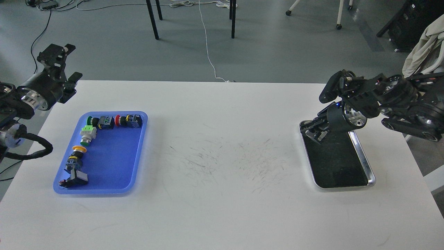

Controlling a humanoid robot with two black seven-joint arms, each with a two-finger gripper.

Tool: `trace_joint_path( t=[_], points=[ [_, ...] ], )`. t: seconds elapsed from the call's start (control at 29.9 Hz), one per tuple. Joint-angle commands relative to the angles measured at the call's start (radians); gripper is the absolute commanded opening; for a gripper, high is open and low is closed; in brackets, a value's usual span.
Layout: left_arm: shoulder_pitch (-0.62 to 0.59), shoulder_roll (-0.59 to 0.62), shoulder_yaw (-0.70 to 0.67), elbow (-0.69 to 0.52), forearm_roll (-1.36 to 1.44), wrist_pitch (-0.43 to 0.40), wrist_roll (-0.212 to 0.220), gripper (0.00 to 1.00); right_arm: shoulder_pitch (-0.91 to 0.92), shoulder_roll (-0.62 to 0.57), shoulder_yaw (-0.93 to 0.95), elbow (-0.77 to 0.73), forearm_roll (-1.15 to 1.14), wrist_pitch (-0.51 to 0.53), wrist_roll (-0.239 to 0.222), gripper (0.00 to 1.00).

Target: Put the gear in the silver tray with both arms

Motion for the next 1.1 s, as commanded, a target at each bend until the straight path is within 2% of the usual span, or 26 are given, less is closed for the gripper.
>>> trace_joint_path(
  t=[0.0,0.23,0.8,0.87,0.97,1.07],
  points=[
    [-0.001,-0.007,0.0,0.0,0.0,0.001,0.0,0.98,-0.007,-0.073,-0.026,0.045,-0.003,0.0,0.0,0.01],
    [-0.001,-0.006,0.0,0.0,0.0,0.0,0.0,0.98,-0.059,-0.136,-0.038,0.081,-0.046,-0.004,0.0,0.01],
    [0.005,0.002,0.0,-0.002,0.0,0.0,0.0,0.98,-0.119,-0.129,-0.035,0.013,-0.052,-0.01,0.0,0.04],
    [0.006,0.002,0.0,-0.002,0.0,0.0,0.0,0.98,-0.119,-0.129,-0.035,0.013,-0.052,-0.01,0.0,0.08],
    [0.006,0.002,0.0,-0.002,0.0,0.0,0.0,0.98,-0.114,-0.127,-0.028,0.019,-0.047,-0.011,0.0,0.2],
    [0.006,0.002,0.0,-0.002,0.0,0.001,0.0,0.98,-0.117,-0.127,-0.015,0.015,-0.047,-0.013,0.0,0.38]
  ],
)
